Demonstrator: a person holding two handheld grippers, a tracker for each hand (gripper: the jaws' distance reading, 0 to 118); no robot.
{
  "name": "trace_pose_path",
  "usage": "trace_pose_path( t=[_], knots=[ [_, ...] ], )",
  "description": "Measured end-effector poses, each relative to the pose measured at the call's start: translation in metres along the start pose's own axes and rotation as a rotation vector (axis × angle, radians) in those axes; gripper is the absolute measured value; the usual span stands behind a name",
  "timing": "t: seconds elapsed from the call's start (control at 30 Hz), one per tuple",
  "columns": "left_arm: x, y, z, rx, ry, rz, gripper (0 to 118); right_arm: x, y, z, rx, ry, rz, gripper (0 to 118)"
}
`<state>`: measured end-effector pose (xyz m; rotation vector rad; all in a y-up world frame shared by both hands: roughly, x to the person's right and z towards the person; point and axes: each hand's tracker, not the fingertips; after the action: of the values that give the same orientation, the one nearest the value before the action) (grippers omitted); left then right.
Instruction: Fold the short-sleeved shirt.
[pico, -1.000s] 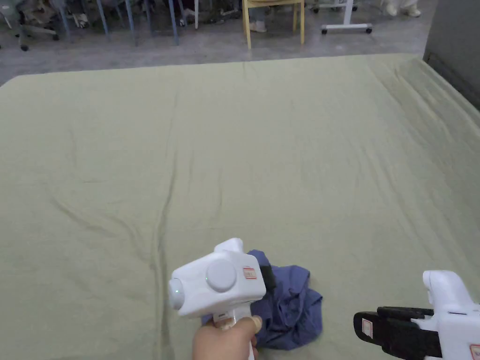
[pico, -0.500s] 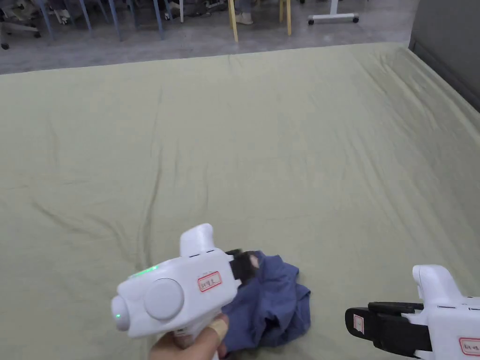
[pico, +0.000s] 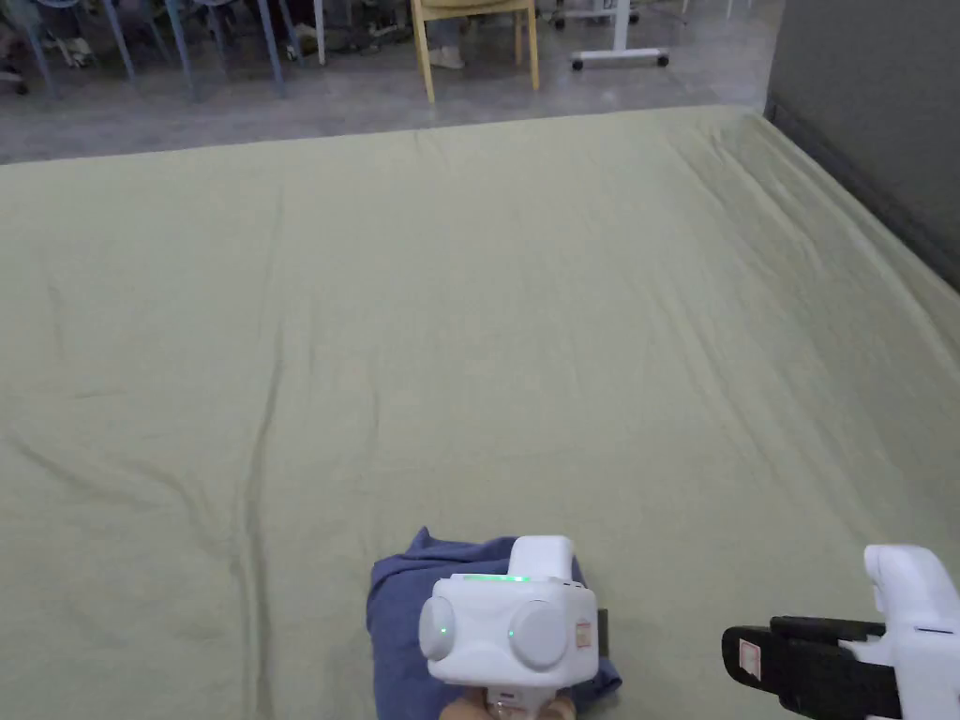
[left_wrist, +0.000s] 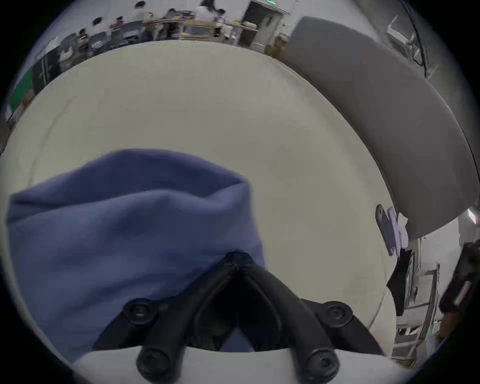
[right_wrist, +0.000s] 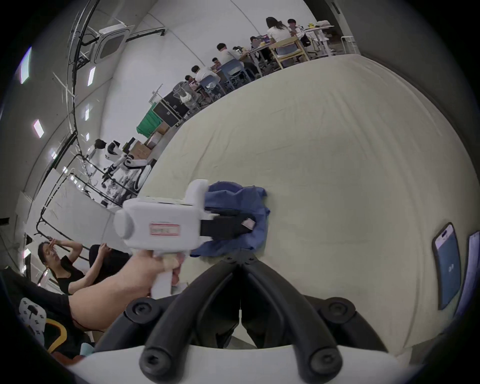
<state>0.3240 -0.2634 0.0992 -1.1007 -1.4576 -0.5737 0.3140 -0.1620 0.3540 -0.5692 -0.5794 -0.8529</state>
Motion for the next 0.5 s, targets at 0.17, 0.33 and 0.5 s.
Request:
trace_pose_path(
  t=[0.17, 0.33, 0.5],
  knots=[
    [0.032, 0.003, 0.004, -0.016, -0.166, -0.008, 0, 0.014, 0.002, 0.018, 0.027, -0.060, -0.024, 2],
    [-0.004, -0.008, 0.072, 0.080, -0.287, 0.025, 0, 0.015, 0.013, 0.006, 0.040, -0.028, -0.060, 2],
    [-0.112, -0.031, 0.136, 0.135, -0.231, 0.209, 0, -0.013, 0.032, -0.061, -0.049, 0.119, 0.038, 2]
  ],
)
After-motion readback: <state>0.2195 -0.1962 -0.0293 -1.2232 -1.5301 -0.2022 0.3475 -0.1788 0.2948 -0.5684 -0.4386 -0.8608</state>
